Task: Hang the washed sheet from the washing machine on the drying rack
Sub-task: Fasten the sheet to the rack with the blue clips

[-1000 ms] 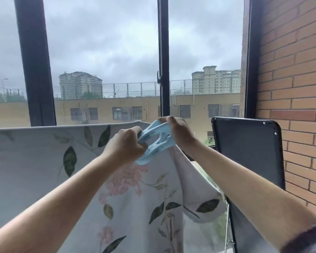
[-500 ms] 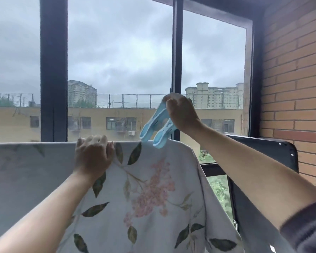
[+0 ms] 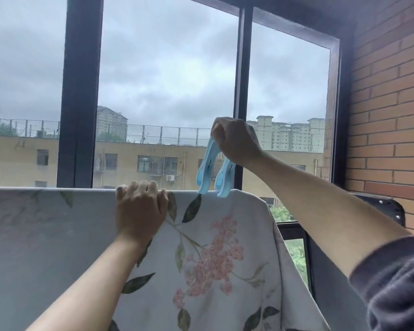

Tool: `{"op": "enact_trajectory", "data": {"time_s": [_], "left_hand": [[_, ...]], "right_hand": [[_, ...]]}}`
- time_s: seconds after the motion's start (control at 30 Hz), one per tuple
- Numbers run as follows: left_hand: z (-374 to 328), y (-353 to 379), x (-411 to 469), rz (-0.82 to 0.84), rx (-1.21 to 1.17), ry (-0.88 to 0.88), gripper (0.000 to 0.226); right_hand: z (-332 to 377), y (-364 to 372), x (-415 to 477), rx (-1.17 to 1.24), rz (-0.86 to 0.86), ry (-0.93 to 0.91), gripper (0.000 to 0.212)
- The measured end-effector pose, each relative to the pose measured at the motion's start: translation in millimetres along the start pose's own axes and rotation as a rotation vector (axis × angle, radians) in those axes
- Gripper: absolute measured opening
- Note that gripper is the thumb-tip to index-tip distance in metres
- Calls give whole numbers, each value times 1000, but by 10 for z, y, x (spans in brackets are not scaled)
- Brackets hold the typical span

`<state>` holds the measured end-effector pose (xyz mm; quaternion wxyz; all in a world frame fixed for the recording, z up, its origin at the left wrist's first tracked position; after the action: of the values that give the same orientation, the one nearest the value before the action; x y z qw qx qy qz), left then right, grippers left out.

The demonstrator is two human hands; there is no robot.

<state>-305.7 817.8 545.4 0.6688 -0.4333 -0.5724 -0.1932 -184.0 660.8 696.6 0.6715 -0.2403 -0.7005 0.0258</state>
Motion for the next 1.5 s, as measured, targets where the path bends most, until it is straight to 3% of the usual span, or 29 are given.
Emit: {"op": "enact_trajectory", "data": {"time_s": [0.5, 0.77, 0.93, 1.03, 1.1, 1.17, 1.23, 1.33, 1.5], "left_hand": [[-54, 18, 9, -49, -9, -1, 40], [-63, 26, 9, -67, -13, -1, 40], [-57, 34, 18, -71, -4, 4, 42], [-40, 24, 4, -72, 5, 7, 43], [-41, 5, 4, -67, 0, 6, 44], [-38, -8, 9, -58, -10, 8, 44], [-28, -19, 9, -63, -18, 11, 43], [-17, -20, 0, -74, -22, 20, 41], [-11, -43, 22, -83, -40, 30, 44]], "right_hand": [[-181, 393, -93, -175, 121, -93, 46], [-292, 479, -66, -125, 234, -65, 66], [-320, 509, -52, -33, 532, -33, 89], [-343, 430, -155, 203, 519, 82, 84], [-413, 401, -305, 448, 420, 268, 64], [-557, 471, -542, 571, 315, 495, 62], [-699, 570, -840, 427, 324, 629, 65], [-760, 554, -1242, -2, 334, 612, 57], [-756, 520, -1282, -119, 195, 605, 51]]}}
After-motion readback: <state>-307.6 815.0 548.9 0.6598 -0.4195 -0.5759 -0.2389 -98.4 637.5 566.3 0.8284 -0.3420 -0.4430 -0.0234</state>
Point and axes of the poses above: each hand's wrist, its own x-axis towards the middle knuckle, its own y-axis out of the palm, z = x × y, the point moved 3 cm from there along x, towards the middle knuckle, and after that the axes turned 1 degree about -z, right-handed, at the moved point
